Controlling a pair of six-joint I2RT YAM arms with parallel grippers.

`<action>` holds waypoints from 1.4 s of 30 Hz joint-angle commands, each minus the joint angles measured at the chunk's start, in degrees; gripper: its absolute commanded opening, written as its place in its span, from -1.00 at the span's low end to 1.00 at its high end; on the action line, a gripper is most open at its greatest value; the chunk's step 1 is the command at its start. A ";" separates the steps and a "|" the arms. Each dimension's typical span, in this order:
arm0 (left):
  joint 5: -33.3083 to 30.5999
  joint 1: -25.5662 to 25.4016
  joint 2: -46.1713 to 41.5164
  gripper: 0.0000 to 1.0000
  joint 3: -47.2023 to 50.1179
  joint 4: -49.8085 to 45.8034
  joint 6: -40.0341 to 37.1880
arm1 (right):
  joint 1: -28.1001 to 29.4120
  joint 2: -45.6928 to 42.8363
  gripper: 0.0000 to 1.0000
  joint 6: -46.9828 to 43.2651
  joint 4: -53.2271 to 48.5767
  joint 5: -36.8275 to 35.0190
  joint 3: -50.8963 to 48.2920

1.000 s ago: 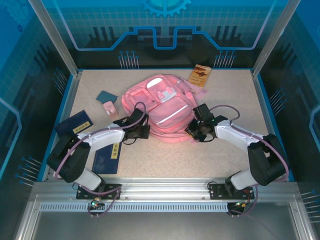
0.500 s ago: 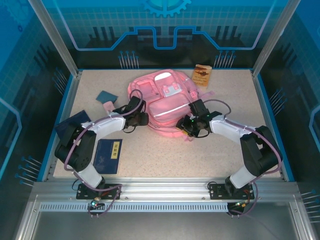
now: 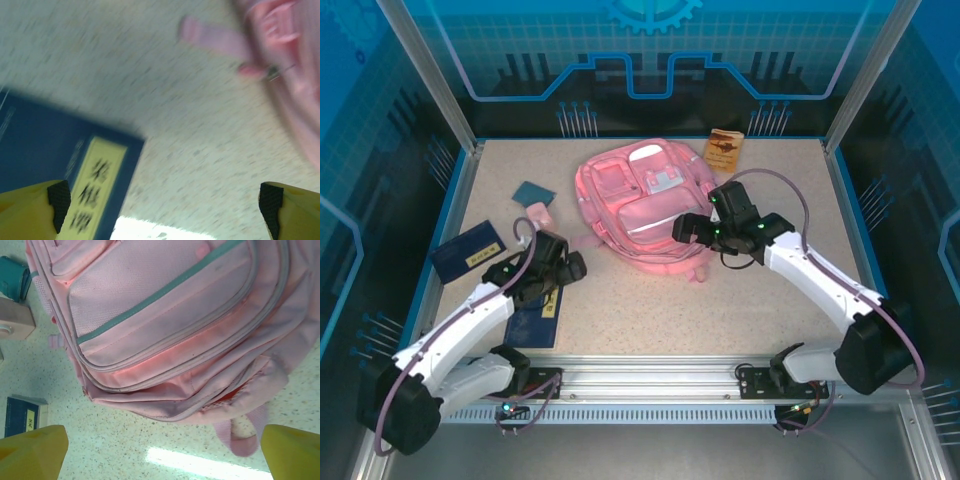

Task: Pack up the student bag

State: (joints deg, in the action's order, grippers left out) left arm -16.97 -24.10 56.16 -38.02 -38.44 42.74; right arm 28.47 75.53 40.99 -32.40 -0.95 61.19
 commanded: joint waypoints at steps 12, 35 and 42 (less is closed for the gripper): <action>6.07 0.05 -1.03 0.97 12.24 0.31 15.04 | 2.85 0.73 1.00 -0.33 -2.67 -1.55 1.05; 17.36 -8.53 15.10 0.97 -1.00 18.87 8.44 | 10.57 6.27 0.85 -2.09 -2.07 -2.64 3.05; 15.65 2.98 3.36 0.98 3.38 7.90 5.42 | 19.75 14.79 0.66 -6.39 0.36 -1.12 8.69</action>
State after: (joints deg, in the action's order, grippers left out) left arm -0.49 -24.29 62.78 -36.88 -22.76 50.78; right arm 45.04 86.63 37.34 -33.58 -3.05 66.67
